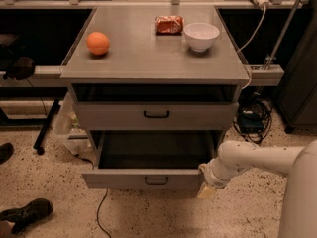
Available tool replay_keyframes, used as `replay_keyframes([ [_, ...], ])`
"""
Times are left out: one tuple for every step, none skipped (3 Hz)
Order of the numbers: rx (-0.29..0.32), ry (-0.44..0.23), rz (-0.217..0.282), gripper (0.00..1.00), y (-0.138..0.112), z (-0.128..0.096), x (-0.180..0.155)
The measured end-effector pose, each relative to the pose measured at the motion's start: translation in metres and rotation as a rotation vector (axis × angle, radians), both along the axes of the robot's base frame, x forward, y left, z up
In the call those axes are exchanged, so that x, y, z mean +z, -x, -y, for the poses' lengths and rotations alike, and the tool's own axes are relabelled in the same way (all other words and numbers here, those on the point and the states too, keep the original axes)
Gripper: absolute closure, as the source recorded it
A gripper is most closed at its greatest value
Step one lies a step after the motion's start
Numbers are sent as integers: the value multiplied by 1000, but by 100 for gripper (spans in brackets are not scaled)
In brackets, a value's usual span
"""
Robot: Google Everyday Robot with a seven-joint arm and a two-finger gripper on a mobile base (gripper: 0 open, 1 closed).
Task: Open middle drawer
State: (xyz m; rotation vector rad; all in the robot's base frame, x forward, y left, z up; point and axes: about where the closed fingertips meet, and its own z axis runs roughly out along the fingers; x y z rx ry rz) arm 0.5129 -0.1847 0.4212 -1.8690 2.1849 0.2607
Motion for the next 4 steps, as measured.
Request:
replay_keyframes([
  [-1, -1, 0, 66, 0, 0, 6],
  [-1, -1, 0, 89, 0, 0, 9],
  [-1, -1, 0, 85, 0, 0, 9],
  [-1, -1, 0, 62, 0, 0, 9],
])
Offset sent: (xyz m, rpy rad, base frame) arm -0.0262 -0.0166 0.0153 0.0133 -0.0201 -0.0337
